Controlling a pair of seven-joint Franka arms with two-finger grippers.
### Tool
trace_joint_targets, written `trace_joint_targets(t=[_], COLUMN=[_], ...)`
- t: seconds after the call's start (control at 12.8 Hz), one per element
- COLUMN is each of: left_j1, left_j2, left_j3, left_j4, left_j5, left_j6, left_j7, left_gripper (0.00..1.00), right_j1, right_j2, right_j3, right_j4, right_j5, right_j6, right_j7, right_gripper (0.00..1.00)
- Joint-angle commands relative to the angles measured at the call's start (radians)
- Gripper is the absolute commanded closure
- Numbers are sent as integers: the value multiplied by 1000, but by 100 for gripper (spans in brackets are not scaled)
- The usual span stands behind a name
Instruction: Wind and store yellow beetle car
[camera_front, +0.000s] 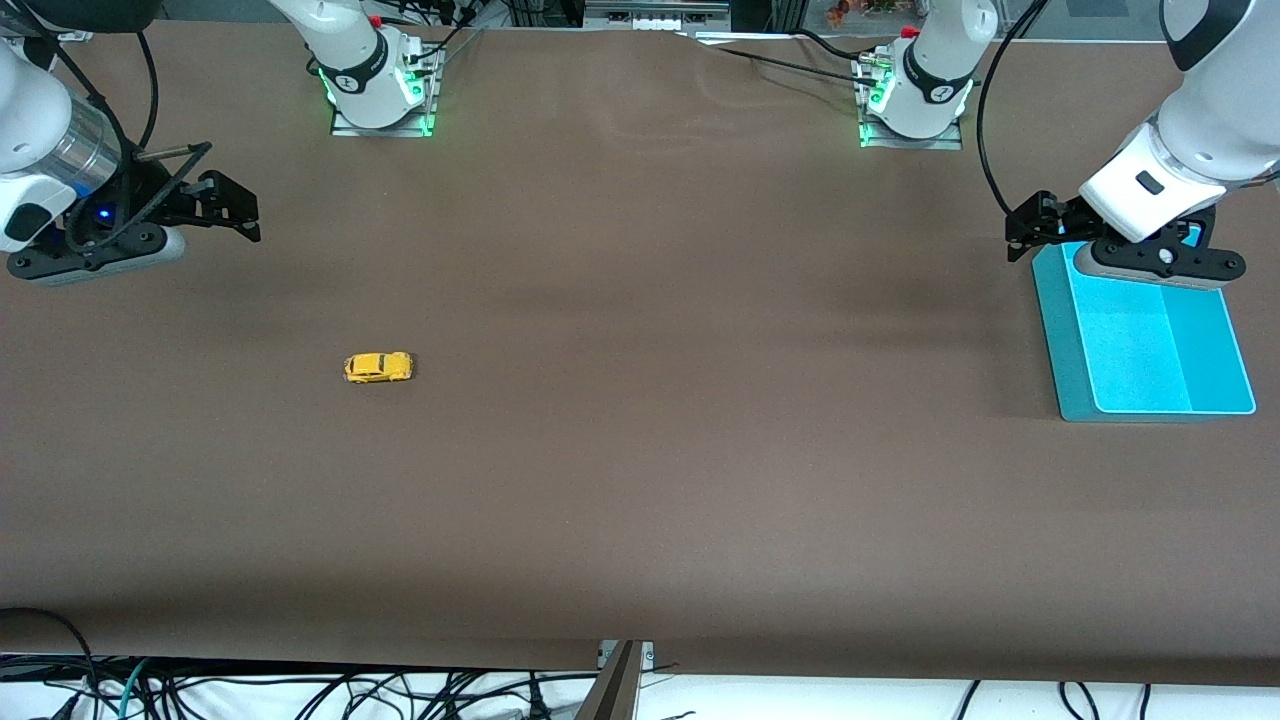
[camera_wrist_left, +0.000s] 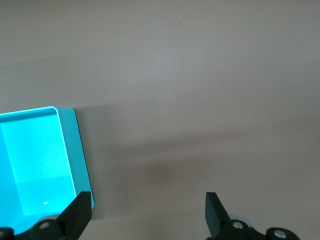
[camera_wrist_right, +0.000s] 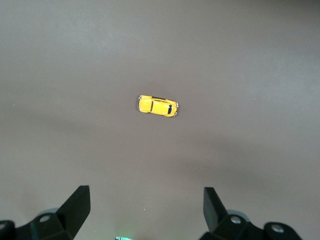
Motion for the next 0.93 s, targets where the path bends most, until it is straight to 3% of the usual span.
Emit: trace_joint_targets(t=[0.0, 0.86], left_j1=[8, 8], left_j2=[15, 15], left_j3=[-7, -7], left_j4=[32, 32], left_j5=[-24, -24], left_j6=[-24, -24], left_j7=[-2, -2], left_gripper=[0, 0], right_j1=[5, 2], right_j2=[2, 2], right_j3=[3, 0], right_j4=[27, 29], right_j5=[-24, -17], right_j6=[-22, -29], right_j7=[75, 65], right_gripper=[0, 0])
